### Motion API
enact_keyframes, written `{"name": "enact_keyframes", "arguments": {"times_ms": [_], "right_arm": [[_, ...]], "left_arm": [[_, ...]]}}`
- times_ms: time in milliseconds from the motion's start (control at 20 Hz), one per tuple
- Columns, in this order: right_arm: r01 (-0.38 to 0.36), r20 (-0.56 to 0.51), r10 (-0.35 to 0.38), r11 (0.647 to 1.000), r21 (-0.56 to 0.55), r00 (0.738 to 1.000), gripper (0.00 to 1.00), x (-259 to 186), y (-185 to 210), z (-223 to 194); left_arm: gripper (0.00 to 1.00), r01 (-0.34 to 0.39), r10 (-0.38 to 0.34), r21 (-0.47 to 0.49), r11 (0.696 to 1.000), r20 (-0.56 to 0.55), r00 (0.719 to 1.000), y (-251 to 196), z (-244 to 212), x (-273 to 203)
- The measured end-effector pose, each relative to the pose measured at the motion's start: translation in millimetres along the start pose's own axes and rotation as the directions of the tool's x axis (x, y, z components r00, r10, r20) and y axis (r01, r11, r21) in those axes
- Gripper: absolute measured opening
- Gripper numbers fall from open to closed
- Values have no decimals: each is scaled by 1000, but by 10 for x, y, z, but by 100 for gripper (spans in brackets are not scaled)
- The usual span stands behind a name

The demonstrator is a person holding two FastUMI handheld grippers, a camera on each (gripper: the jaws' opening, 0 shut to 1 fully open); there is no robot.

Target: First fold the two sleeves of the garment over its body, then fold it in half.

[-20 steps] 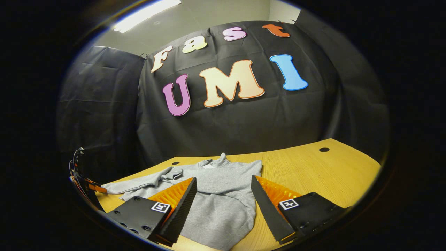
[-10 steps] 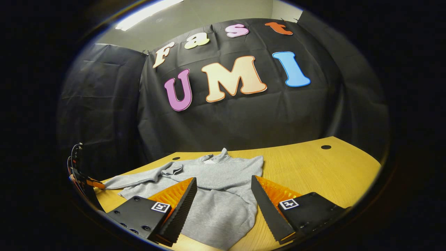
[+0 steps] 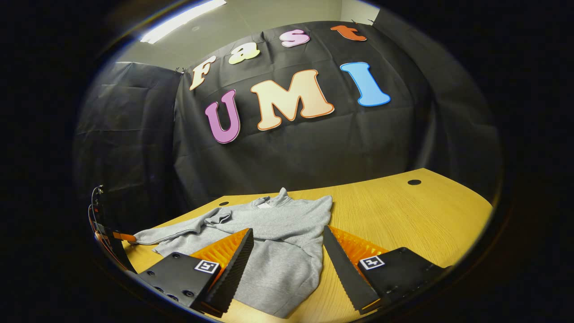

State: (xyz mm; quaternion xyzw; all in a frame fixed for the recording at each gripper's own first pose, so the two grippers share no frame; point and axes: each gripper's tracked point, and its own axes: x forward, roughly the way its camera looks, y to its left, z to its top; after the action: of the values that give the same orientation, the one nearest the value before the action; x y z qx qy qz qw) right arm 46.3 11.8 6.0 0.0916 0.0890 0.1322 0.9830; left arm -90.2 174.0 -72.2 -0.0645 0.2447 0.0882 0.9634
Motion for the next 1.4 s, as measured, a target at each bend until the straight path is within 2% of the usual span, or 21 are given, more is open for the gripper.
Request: {"name": "enact_keyframes", "arguments": {"times_ms": [100,300,450,600,800,1050,1250,1350,1400], "right_arm": [[10,2,-10,1000,3,1000,97,-30,-46,16],[19,-2,-19,1000,17,1000,97,-60,-95,-2],[29,-12,-29,1000,7,1000,97,-117,-127,-40],[32,-22,-32,999,10,999,97,-171,-136,-58],[31,-48,-30,999,25,998,97,-219,-154,-133],[51,-73,-50,998,24,996,97,-254,-247,-211],[57,-94,-53,997,45,994,97,-221,-309,-267],[66,-105,-61,997,46,993,97,-211,-344,-304],[73,-109,-67,996,45,992,97,-215,-366,-320]], "left_arm": [[1,30,-31,13,999,40,999,-197,197,-9],[0,150,-155,58,987,94,983,-867,595,83],[0,281,-290,95,955,105,951,-1530,786,186],[0,394,-412,150,907,117,904,-2260,1004,291],[0,514,-546,235,825,94,833,-3141,1177,412],[0,619,-656,288,730,44,753,-4066,1226,516],[0,670,-715,346,657,5,699,-4711,1192,498],[0,683,-731,358,636,-4,682,-4998,1171,521],[0,681,-731,366,634,-4,683,-5125,1177,550]]}}
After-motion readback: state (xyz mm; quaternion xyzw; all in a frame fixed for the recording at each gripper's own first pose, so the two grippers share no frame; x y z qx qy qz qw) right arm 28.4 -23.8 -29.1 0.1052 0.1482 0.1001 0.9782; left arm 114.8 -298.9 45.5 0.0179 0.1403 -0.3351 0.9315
